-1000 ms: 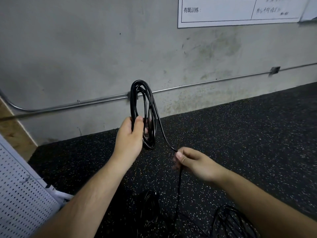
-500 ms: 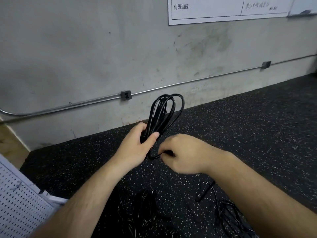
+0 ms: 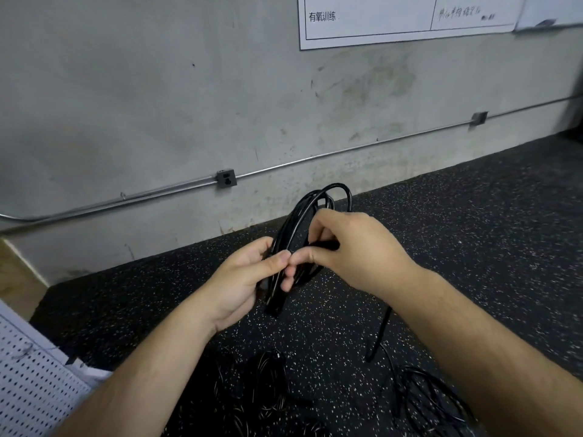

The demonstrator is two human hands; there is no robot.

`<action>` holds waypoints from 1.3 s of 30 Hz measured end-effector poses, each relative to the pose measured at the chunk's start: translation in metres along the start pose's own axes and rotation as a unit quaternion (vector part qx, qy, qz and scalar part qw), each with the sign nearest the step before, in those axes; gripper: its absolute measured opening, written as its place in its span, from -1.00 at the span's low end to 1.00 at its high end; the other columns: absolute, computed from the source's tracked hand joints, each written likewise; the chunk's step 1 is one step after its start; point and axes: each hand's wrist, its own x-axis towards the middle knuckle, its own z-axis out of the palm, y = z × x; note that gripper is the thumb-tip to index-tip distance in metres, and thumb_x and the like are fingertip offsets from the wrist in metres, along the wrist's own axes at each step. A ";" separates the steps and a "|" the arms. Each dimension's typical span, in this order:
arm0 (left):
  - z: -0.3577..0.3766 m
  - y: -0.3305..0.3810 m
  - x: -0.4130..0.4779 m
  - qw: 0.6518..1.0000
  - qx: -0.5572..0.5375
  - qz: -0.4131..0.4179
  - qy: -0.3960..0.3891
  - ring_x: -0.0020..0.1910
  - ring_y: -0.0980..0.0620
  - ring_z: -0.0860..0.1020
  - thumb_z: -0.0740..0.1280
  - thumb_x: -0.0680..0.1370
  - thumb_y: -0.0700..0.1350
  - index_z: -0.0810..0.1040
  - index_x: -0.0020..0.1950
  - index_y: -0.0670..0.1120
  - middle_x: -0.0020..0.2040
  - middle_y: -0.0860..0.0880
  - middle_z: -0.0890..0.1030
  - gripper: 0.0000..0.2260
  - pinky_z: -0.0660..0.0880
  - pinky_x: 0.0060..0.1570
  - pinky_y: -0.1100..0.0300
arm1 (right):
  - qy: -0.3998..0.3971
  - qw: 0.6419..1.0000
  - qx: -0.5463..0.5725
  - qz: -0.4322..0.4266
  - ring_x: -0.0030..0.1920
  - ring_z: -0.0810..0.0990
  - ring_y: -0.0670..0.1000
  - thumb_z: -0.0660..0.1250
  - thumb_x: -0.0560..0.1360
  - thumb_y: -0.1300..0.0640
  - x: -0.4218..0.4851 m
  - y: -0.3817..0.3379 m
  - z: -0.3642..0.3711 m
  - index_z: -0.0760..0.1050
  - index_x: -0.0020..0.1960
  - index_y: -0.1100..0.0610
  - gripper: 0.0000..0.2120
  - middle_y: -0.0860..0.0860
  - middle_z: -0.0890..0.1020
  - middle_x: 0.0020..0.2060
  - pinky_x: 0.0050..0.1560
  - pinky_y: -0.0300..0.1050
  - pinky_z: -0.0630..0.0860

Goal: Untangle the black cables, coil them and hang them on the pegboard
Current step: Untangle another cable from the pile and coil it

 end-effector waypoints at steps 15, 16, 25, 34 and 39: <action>-0.032 0.016 -0.004 0.997 -0.056 0.036 0.033 -0.27 -0.01 0.50 0.38 0.53 -0.14 0.49 0.13 -0.18 -0.18 -0.07 0.52 -0.78 0.49 -0.26 0.18 | 0.096 0.880 0.426 0.186 -0.44 0.30 -0.08 0.15 0.71 0.02 -0.002 0.049 0.023 0.53 0.04 0.12 -0.75 -0.09 0.38 -0.42 -0.42 -0.13 0.28; -0.029 0.014 -0.004 0.998 -0.044 0.029 0.023 -0.26 -0.03 0.51 0.38 0.52 -0.14 0.49 0.12 -0.19 -0.18 -0.09 0.52 -0.77 0.48 -0.25 0.16 | 0.124 0.882 0.415 0.186 -0.43 0.31 -0.08 0.16 0.71 0.00 0.001 0.045 0.023 0.55 0.04 0.08 -0.76 -0.11 0.40 -0.43 -0.41 -0.12 0.28; -0.013 0.008 -0.004 0.997 -0.072 0.003 0.005 -0.30 -0.11 0.50 0.31 0.53 -0.07 0.54 0.15 -0.27 -0.26 -0.13 0.49 -0.70 0.36 0.11 -0.12 | 0.195 0.930 0.260 0.174 -0.42 0.44 -0.19 0.23 0.67 -0.06 0.005 0.020 0.015 0.65 0.13 -0.02 -0.75 -0.21 0.53 -0.44 -0.32 -0.26 0.37; -0.012 0.007 -0.004 0.994 -0.098 0.023 -0.043 -0.41 -0.02 0.38 0.51 0.50 0.03 0.52 0.10 -0.23 -0.30 -0.10 0.38 -0.61 0.40 -0.28 0.17 | 0.031 0.926 0.306 0.218 0.17 0.56 -0.20 0.63 0.30 -0.19 0.004 -0.003 0.009 0.17 0.54 -0.06 -0.02 -0.22 0.55 0.21 0.22 -0.21 0.44; -0.005 0.003 -0.008 0.992 -0.082 -0.001 -0.094 -0.37 -0.06 0.43 0.49 0.53 -0.01 0.50 0.12 -0.23 -0.29 -0.12 0.41 -0.65 0.42 -0.24 0.16 | 0.064 0.842 0.447 0.297 -0.14 0.67 -0.08 0.56 0.39 0.08 0.011 -0.002 0.019 0.54 0.16 0.02 -0.62 -0.06 0.71 -0.08 -0.26 -0.21 0.46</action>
